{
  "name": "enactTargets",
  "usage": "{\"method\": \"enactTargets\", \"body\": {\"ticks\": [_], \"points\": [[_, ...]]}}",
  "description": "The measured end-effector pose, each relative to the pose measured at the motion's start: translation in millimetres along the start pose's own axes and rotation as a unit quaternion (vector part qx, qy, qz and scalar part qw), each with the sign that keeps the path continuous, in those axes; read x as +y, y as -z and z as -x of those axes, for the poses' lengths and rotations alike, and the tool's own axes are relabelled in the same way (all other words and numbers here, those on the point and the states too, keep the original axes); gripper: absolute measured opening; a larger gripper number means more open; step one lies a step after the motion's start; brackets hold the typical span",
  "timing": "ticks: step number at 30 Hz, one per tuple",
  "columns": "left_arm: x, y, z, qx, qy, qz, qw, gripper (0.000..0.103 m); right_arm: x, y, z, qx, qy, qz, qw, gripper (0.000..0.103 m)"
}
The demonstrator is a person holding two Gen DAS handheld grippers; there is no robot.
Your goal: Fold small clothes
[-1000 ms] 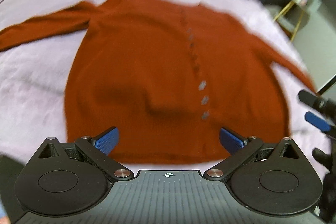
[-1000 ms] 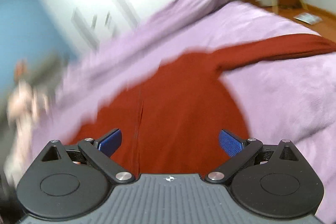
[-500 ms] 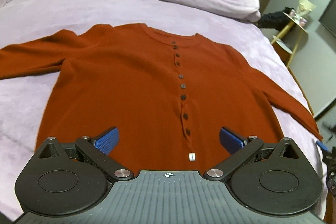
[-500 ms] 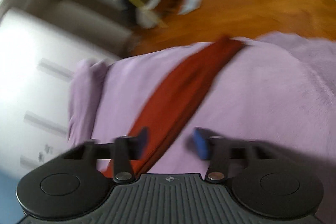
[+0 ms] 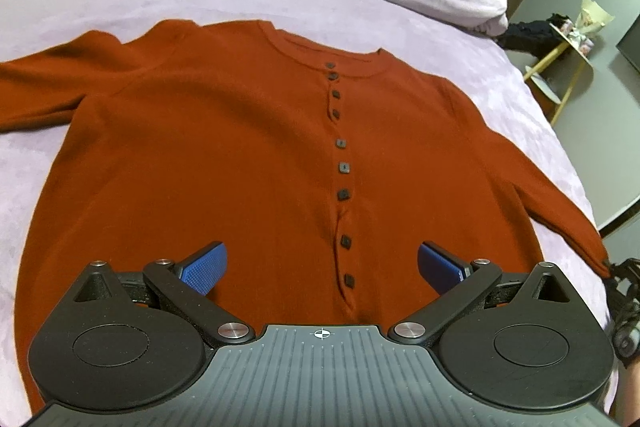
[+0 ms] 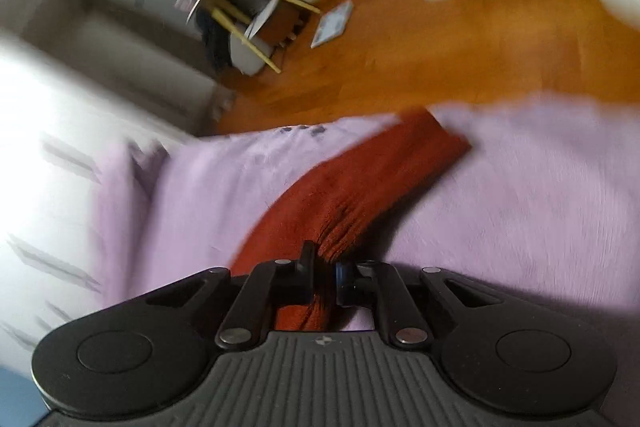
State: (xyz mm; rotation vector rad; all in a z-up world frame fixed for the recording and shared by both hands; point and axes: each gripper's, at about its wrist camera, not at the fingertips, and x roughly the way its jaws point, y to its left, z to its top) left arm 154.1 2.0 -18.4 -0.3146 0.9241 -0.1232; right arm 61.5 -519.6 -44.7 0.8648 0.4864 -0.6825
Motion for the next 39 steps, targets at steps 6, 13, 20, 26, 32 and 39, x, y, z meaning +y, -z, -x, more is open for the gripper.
{"method": "enactTargets", "body": {"ticks": [6,13,20,26,32,39], "points": [[-4,-20,0,-0.010,0.042,-0.006,0.9990,0.103,143,58,65,-0.036,-0.149,0.257,0.954,0.006],[-17,-52,-17,-0.012,0.177,0.019,0.9839,0.102,212,177,107,0.134,-0.371,0.362,0.845,0.027],[-7,-59,-71,0.056,0.183,0.045,0.9805,0.092,161,209,75,0.204,-0.284,0.303,0.887,0.027],[28,-59,-85,0.069,0.145,0.077,0.9840,0.076,132,206,73,0.222,-0.269,0.276,0.896,0.027],[64,-56,-83,0.075,0.126,0.123,0.9816,0.078,129,210,62,0.239,-0.265,0.249,0.900,0.027],[45,-68,-115,0.086,0.162,0.124,0.9750,0.047,133,208,65,0.237,-0.265,0.247,0.902,0.028]]}}
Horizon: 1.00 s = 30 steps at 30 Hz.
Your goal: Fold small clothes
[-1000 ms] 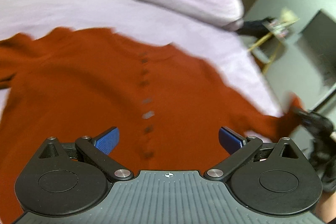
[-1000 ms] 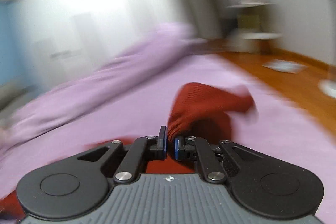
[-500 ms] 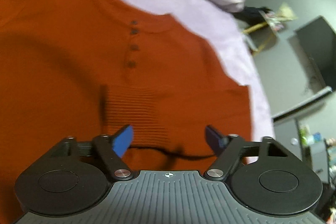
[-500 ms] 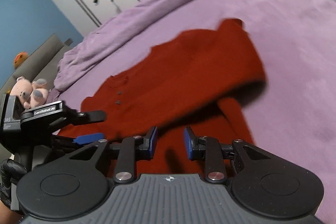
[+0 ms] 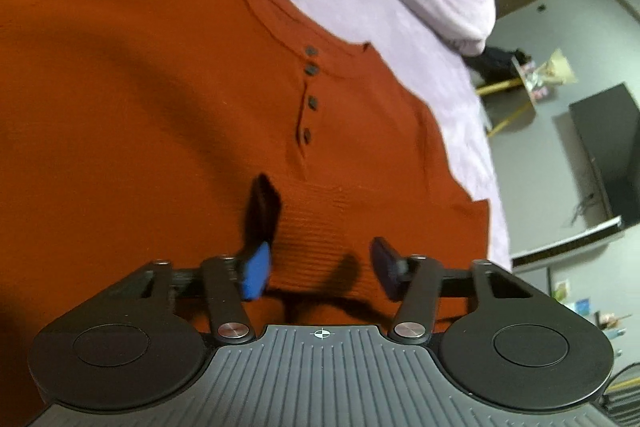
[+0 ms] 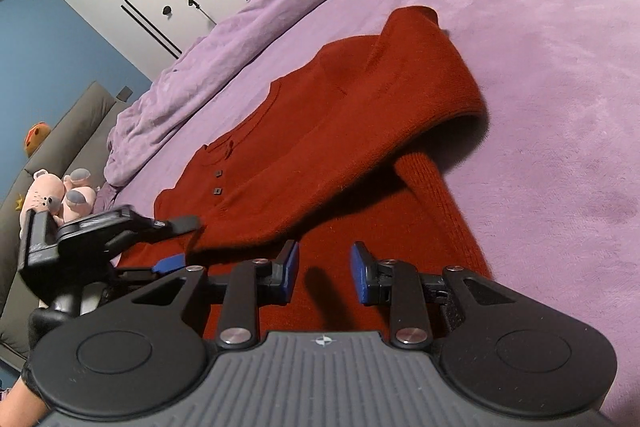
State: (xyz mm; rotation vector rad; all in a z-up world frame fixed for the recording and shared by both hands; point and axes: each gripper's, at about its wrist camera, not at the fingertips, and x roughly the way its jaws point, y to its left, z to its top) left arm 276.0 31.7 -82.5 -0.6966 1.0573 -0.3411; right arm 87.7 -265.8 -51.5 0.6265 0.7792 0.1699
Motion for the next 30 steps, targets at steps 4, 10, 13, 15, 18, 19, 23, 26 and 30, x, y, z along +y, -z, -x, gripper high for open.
{"method": "enactTargets", "body": {"ticks": [4,10,13,15,18,19,23,26,30], "points": [[-5,-4,0,-0.001,-0.012,-0.014,0.9998,0.020,0,-6,-1,-0.007,-0.001,-0.007,1.000,0.031],[-12,-21,23,-0.033,0.013,-0.032,0.9989,0.008,2,-17,-6,-0.017,0.018,-0.003,1.000,0.032],[-24,-32,49,-0.077,-0.001,-0.082,0.9936,0.008,-3,-24,-7,-0.026,0.039,0.000,0.999,0.033],[-23,-42,67,-0.110,-0.035,-0.110,0.9871,0.008,-7,-29,-7,-0.029,0.051,0.003,0.998,0.034],[-9,-51,79,-0.131,-0.108,-0.138,0.9757,0.008,-13,-35,-8,-0.030,0.049,-0.005,0.998,0.035],[0,-52,81,-0.135,-0.136,-0.148,0.9702,0.008,-14,-37,-9,-0.031,0.044,-0.010,0.999,0.036],[35,-54,77,-0.115,-0.131,-0.107,0.9788,0.016,-13,-47,-16,-0.033,0.017,-0.022,0.999,0.040],[52,-55,68,-0.105,-0.108,-0.072,0.9860,0.035,-6,-57,-26,-0.033,0.020,-0.012,0.999,0.043],[61,-58,61,-0.105,-0.080,-0.039,0.9906,0.037,-3,-66,-47,-0.016,0.010,-0.031,0.999,0.044]]}}
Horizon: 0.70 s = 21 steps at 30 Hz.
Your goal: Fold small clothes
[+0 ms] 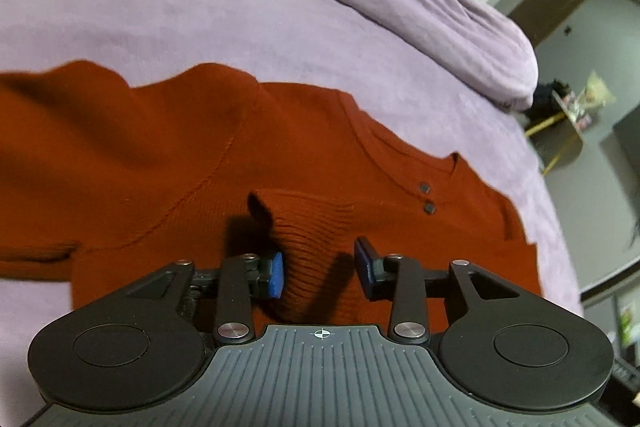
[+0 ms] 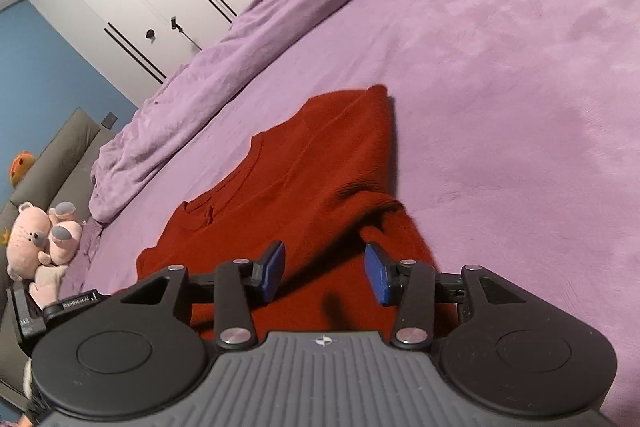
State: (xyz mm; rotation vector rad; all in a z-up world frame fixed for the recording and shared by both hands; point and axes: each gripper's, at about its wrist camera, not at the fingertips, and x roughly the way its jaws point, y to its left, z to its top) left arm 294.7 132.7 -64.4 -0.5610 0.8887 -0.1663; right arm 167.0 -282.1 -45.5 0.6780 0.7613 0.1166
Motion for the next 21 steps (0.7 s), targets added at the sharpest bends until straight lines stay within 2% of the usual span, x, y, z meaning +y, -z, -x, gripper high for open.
{"method": "enactTargets", "body": {"ticks": [1,2,4,6,9,13,17,18,20,21], "points": [[2,-2,-1,-0.002,0.003,0.006,1.0000,0.033,1,-1,-4,0.005,0.002,-0.002,1.000,0.044],[2,-4,-3,-0.004,0.000,0.008,1.0000,0.011,4,-1,-7,0.009,0.004,0.001,1.000,0.044],[-1,-11,-1,-0.004,-0.001,0.003,1.0000,0.010,9,-4,-5,0.005,-0.001,0.017,1.000,0.044],[-7,-20,4,-0.019,0.001,-0.017,0.9997,0.010,15,-8,5,-0.018,-0.002,0.045,0.999,0.044],[-20,-33,19,-0.048,0.004,-0.053,0.9975,0.010,17,-18,6,-0.037,0.029,0.065,0.997,0.047],[-30,-42,18,-0.058,-0.029,-0.097,0.9931,0.010,21,-36,-27,-0.016,0.073,0.083,0.994,0.049],[-30,-42,12,-0.051,-0.039,-0.101,0.9929,0.010,31,-48,-62,0.007,0.106,0.125,0.986,0.048],[-30,-41,10,-0.049,-0.040,-0.100,0.9930,0.010,33,-50,-69,0.012,0.115,0.136,0.984,0.043],[-29,-43,9,-0.045,-0.041,-0.100,0.9931,0.010,38,-50,-73,0.012,0.112,0.159,0.981,0.009],[-29,-44,8,-0.044,-0.041,-0.100,0.9931,0.010,43,-50,-74,0.005,0.113,0.176,0.978,0.007]]}}
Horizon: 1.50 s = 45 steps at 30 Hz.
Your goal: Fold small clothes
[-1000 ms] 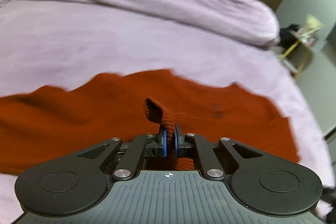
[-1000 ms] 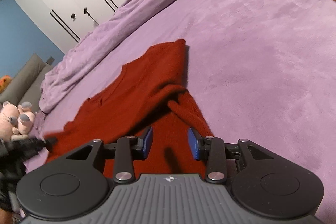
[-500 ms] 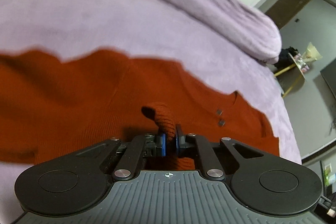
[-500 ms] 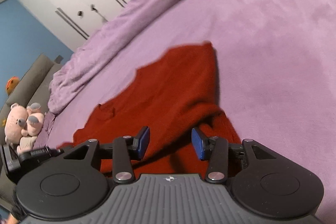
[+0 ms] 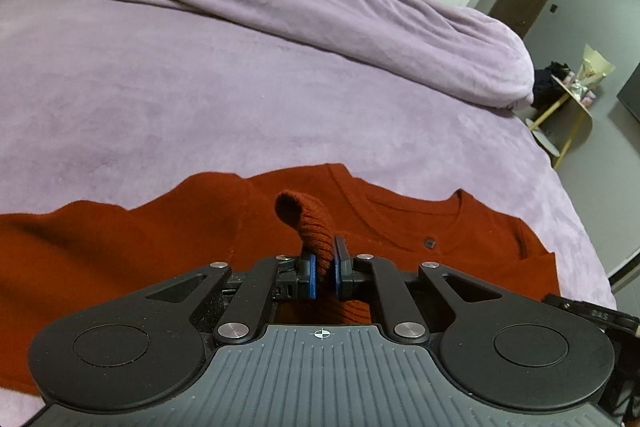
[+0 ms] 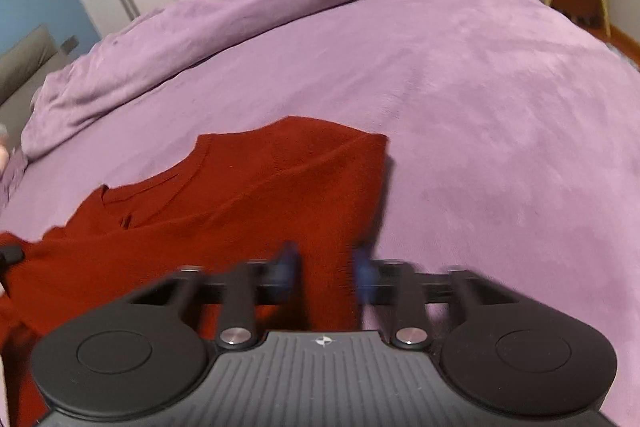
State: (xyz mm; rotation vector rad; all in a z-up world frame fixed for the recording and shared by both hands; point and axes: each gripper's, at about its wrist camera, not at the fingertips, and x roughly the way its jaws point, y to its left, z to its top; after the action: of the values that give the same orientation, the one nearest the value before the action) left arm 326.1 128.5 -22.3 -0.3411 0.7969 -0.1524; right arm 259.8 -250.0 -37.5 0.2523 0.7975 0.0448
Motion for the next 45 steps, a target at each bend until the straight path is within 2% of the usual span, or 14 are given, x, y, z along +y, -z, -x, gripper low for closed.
{"method": "enactTargets", "body": {"ticks": [3,7,9,13,16,18,20,22,26,30,34,37,41,45], "points": [[0,-2,-2,-0.007,0.005,-0.003,1.0000,0.010,14,2,13,-0.059,0.061,0.063,0.994,0.007],[-5,0,-10,-0.020,0.019,-0.002,0.9996,0.010,13,8,-1,-0.059,0.131,0.076,0.987,0.007],[-10,4,-25,-0.008,-0.002,-0.018,0.9998,0.010,15,15,-14,-0.044,0.153,0.096,0.983,0.007],[-12,15,-50,0.029,-0.059,-0.043,0.9969,0.012,21,19,-5,-0.052,0.168,0.127,0.976,0.012],[-7,13,-39,0.016,-0.069,-0.027,0.9971,0.022,27,16,15,-0.082,0.150,0.117,0.978,0.016],[-2,9,-27,0.002,-0.070,-0.010,0.9975,0.028,31,22,31,-0.101,0.103,0.108,0.984,0.016],[5,8,-14,-0.015,-0.045,0.007,0.9989,0.034,37,32,38,-0.097,0.055,0.102,0.988,0.017],[12,10,-8,-0.012,-0.017,0.030,0.9993,0.043,40,42,34,-0.081,0.033,0.107,0.990,0.017],[16,22,-15,0.029,-0.006,0.031,0.9991,0.046,41,60,16,-0.050,0.050,0.131,0.989,0.016],[4,33,-24,0.044,-0.095,-0.044,0.9935,0.049,45,67,13,-0.060,0.074,0.169,0.981,0.014],[0,33,-18,0.035,-0.107,-0.037,0.9930,0.046,55,72,8,-0.063,0.118,0.222,0.966,0.014],[-9,34,-14,0.032,-0.096,-0.051,0.9936,0.047,61,70,-1,-0.063,0.147,0.257,0.953,0.014],[-17,37,-26,0.048,-0.102,-0.057,0.9920,0.048,52,63,-7,-0.056,0.144,0.247,0.957,0.016],[-16,38,-35,0.047,-0.111,-0.049,0.9915,0.055,56,65,-7,-0.055,0.148,0.267,0.951,0.020]]}}
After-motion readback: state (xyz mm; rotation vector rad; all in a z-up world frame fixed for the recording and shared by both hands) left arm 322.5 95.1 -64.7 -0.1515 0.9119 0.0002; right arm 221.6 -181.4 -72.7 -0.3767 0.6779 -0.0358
